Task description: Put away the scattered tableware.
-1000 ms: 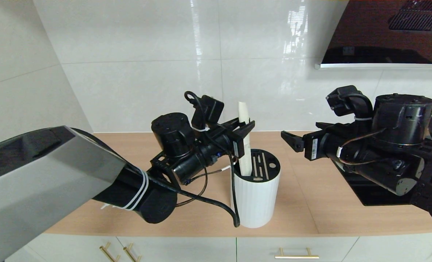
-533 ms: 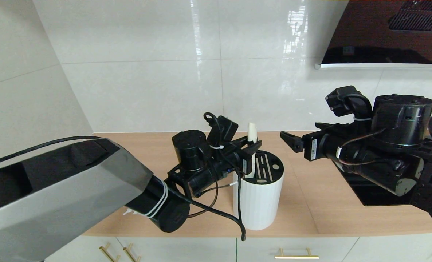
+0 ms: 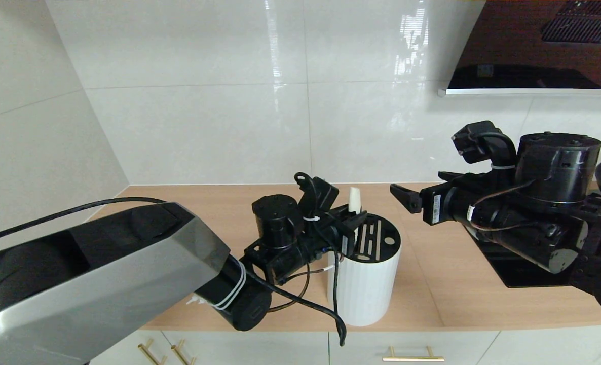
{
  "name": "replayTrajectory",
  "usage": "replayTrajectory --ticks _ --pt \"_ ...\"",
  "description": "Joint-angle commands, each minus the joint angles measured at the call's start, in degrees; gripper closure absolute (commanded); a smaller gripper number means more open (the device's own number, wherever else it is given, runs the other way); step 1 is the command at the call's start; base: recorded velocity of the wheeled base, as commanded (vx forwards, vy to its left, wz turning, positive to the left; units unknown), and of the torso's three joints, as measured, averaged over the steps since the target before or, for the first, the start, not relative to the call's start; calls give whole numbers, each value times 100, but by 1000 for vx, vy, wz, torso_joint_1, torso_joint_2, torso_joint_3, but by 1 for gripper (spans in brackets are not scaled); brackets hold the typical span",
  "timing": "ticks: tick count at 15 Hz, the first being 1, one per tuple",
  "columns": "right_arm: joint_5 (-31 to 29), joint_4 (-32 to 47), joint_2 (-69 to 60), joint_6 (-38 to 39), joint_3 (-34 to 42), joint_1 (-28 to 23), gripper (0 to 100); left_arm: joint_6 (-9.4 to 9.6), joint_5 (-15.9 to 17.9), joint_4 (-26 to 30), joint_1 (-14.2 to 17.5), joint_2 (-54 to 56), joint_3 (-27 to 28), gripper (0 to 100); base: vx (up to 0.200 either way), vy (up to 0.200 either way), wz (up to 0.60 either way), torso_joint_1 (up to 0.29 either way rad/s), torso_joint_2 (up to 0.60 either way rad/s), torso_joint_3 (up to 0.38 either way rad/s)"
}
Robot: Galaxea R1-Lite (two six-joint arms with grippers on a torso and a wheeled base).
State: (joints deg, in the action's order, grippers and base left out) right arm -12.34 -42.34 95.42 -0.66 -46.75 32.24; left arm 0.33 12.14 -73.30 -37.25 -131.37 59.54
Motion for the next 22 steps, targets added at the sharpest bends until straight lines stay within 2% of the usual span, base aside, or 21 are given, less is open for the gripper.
replayTrajectory --ticks 1,2,4,5,9,10,12,13,14,15,16,17,19,20,21,22 --pt "-6 -3 12 -4 -1 1 0 2 -36 -9 -1 -21 5 100 0 0 0 0 0 0" --pt "-6 -3 12 -4 -1 1 0 2 -133 -17 -1 -12 23 0 0 0 0 0 0 0" --pt "-6 -3 12 -4 -1 1 0 99 -168 -79 -1 23 31 0 0 0 0 0 0 0" --pt "-6 -3 12 -4 -1 1 0 266 -177 -316 -1 41 14 0 0 0 0 0 0 0" --pt "-6 -3 3 -4 8 1 0 283 -256 -457 -36 331 -74 0 0 0 0 0 0 0" --pt "-6 -20 -32 -4 8 1 0 283 -362 -571 -36 990 -355 0 0 0 0 0 0 0" --pt "-6 -29 -234 -4 8 1 0 196 -388 -598 -19 1878 -663 0 0 0 0 0 0 0" --pt "-23 -11 -524 -13 78 -25 0 -42 -397 -580 43 2801 -1181 0 0 0 0 0 0 0" --pt "-23 -11 -524 -13 78 -25 0 -42 -397 -580 43 2801 -1181 0 0 0 0 0 0 0" --pt "-296 -38 -981 -13 368 -262 0 -68 -414 -325 359 3820 -2008 0 0 0 0 0 0 0" --pt "-331 -38 -1104 -13 456 -306 0 -68 -414 -228 491 4005 -2157 0 0 0 0 0 0 0" --pt "-340 -38 -1719 -4 896 -535 0 -42 -414 193 974 4769 -2887 0 0 0 0 0 0 0" --pt "-366 -11 -2888 -180 1792 -887 0 -42 -414 510 1792 6105 -3994 0 0 0 0 0 0 0" --pt "-348 50 -3539 -259 2223 -1080 0 -42 -414 747 2064 6817 -4416 0 0 0 0 0 0 0" --pt "-348 208 -4119 -356 2575 -1282 0 -42 -414 1222 2275 7573 -4671 0 0 0 0 0 0 0" --pt "-348 516 -4787 -523 2856 -1431 0 -42 -414 2048 2565 8461 -4785 0 0 0 0 0 0 0"
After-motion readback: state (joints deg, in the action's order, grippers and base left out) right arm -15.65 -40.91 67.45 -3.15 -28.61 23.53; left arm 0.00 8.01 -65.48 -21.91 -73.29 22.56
